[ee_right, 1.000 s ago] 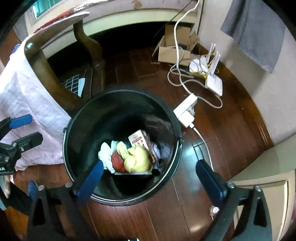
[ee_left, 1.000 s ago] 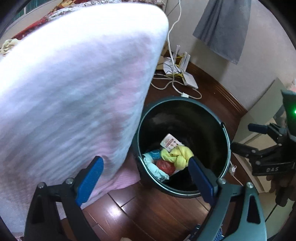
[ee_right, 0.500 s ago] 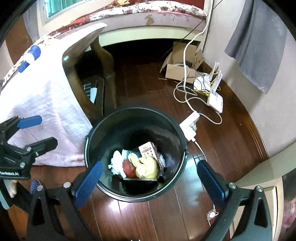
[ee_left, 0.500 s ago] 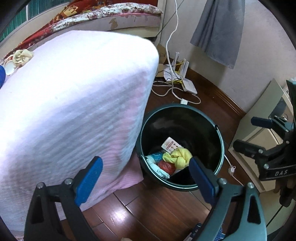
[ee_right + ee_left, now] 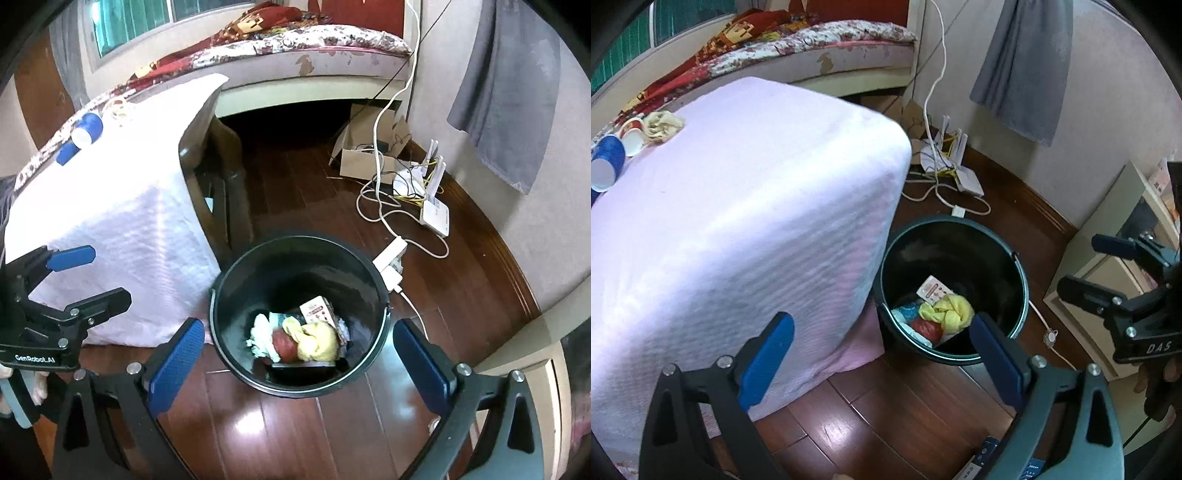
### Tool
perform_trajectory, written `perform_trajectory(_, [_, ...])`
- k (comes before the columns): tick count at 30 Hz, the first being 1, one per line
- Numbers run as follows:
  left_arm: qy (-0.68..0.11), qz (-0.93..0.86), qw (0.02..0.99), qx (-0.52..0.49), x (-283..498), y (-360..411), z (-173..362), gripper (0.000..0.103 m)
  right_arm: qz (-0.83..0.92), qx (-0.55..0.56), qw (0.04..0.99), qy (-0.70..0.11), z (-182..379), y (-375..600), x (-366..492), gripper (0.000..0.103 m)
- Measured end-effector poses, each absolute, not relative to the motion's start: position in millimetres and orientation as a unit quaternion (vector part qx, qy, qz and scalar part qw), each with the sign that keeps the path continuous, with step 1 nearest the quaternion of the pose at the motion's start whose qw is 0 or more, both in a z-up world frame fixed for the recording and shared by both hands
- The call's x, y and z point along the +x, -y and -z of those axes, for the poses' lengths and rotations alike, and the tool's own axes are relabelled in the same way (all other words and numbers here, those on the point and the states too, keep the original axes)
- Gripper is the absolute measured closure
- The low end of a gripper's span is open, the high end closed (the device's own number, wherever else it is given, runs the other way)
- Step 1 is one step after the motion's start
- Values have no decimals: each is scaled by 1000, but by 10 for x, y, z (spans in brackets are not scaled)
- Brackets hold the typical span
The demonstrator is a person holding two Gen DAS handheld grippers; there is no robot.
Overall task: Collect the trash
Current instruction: 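Move both tools back over the bed toward the remaining items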
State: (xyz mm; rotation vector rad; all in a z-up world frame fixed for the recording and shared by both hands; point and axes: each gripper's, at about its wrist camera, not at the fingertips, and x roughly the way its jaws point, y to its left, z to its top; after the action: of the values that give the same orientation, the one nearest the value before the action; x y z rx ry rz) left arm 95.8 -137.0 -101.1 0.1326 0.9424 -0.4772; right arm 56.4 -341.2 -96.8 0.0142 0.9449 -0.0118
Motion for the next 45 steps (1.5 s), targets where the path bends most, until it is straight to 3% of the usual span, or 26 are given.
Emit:
perform_trajectory(24, [-395,172,902,30,982,609,428,4,-42,13,926,-376,392,2697,703,0])
perform_trajectory(38, [-372,84,925,-3,1318,-389,309,4,-81,-8,930,-358,236,1874,1326,0])
perform_trajectory(45, [-369,38,928,-24,1640,-977,331,14,-113,-25,932,-343,144,1432,1700,0])
